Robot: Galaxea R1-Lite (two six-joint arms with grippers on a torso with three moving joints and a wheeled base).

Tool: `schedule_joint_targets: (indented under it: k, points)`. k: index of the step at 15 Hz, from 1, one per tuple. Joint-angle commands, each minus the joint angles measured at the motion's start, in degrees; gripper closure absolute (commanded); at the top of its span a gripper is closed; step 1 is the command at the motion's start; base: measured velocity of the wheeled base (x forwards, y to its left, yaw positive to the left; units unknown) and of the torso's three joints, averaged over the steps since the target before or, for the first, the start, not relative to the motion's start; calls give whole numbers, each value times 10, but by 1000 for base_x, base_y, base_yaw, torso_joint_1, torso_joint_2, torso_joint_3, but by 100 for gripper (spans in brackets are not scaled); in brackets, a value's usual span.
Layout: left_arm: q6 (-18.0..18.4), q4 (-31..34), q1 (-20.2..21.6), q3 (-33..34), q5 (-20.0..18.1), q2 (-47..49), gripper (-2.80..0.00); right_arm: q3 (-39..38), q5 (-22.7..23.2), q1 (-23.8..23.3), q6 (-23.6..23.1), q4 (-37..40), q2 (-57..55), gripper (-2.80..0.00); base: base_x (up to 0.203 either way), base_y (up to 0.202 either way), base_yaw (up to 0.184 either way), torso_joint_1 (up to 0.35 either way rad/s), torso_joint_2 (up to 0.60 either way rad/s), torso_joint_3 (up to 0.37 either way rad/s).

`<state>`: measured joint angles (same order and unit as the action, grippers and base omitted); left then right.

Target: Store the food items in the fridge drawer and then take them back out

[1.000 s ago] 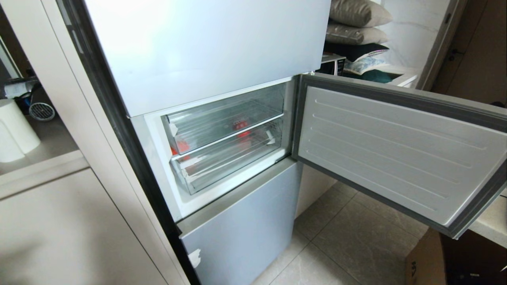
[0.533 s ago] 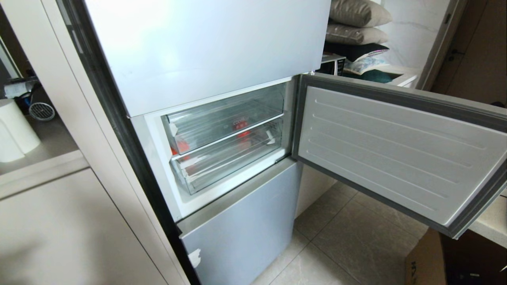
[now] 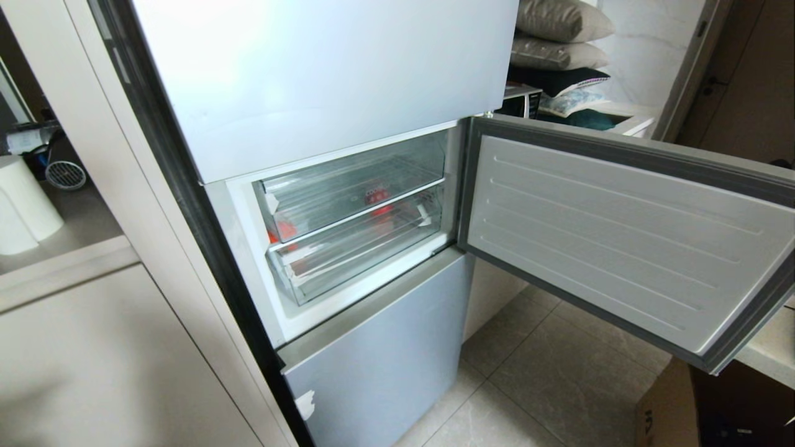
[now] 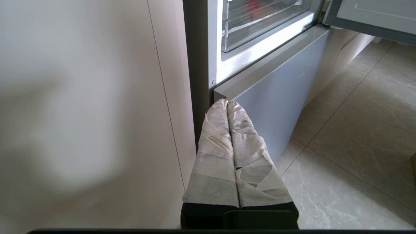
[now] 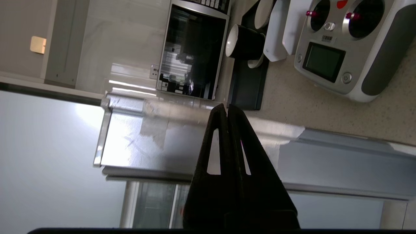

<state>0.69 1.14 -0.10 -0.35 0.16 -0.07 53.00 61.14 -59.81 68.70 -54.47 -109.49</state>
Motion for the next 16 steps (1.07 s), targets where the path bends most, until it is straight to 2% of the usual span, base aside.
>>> schedule_joint_targets:
  k: [1, 3, 11, 16]
  points:
    - [0, 0, 0, 0, 0, 1, 0, 35, 4, 0, 9, -3, -44, 0, 0, 0, 0, 0, 0, 0]
    - [0, 0, 0, 0, 0, 1, 0, 52, 5, 4, 22, -3, -57, 0, 0, 0, 0, 0, 0, 0]
    - [0, 0, 0, 0, 0, 1, 0, 64, 7, 87, 35, -4, -90, 0, 0, 0, 0, 0, 0, 0]
    - [0, 0, 0, 0, 0, 1, 0, -2, 13, 81, 58, -4, -11, 0, 0, 0, 0, 0, 0, 0]
